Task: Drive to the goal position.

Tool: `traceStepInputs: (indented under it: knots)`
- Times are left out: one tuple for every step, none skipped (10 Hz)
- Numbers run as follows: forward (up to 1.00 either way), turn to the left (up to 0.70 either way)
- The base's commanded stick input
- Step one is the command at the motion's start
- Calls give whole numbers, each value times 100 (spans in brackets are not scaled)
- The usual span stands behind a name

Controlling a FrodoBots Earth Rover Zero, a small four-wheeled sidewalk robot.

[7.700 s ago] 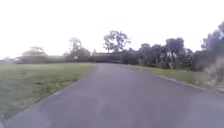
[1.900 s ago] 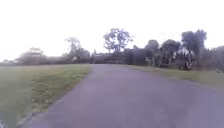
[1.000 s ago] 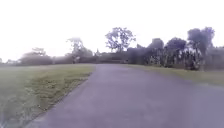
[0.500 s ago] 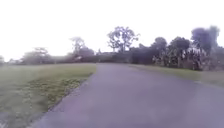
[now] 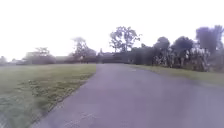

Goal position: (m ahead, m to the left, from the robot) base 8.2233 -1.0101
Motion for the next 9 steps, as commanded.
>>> traceStepInputs:
  knots:
    - [70, -35]
    - [70, -35]
    - [70, -35]
    - [70, -35]
    - [70, -34]
    - [70, -33]
    - [70, 0]
    - [70, 0]
    - [70, 0]
